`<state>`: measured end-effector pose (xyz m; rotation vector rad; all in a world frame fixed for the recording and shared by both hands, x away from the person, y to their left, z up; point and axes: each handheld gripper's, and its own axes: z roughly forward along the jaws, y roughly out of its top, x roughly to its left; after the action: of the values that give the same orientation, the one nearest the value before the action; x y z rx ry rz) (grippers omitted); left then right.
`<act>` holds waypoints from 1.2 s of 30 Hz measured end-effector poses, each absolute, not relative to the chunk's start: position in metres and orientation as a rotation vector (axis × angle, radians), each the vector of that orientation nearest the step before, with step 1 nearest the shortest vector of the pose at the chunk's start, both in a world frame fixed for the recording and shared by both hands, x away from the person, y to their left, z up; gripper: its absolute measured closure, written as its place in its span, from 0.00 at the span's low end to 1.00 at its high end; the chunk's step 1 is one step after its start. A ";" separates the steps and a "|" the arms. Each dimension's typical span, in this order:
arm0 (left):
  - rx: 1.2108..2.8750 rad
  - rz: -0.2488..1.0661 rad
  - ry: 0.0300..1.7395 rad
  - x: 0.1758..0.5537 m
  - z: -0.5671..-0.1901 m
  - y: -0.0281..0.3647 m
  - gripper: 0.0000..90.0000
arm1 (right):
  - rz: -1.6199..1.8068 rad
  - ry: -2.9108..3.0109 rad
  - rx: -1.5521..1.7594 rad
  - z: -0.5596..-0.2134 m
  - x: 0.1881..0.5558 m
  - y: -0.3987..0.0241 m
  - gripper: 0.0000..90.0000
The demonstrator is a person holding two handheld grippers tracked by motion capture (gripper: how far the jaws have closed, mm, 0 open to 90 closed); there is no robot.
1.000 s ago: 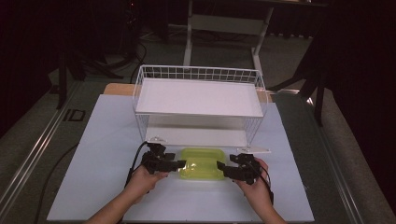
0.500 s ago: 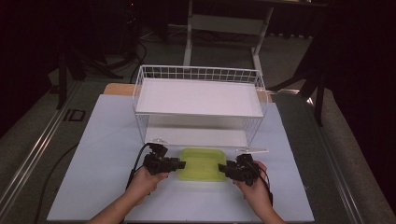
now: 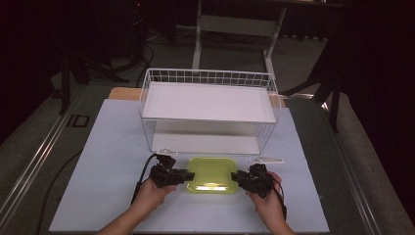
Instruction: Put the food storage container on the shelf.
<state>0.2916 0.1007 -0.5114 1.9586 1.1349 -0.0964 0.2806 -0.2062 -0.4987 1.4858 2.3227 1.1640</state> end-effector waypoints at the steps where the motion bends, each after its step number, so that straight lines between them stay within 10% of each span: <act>1: 1.960 -0.094 1.135 0.291 -0.511 0.101 0.79 | 1.168 2.324 1.491 -0.498 0.280 -0.206 0.80; 36: 1.807 0.133 1.160 0.311 -0.473 0.124 0.90 | 1.268 2.186 1.450 -0.457 0.310 -0.176 0.88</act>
<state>0.3110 0.1237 -0.4727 1.8074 1.1604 0.1328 0.3098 -0.1765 -0.4571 1.4497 2.1861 1.2676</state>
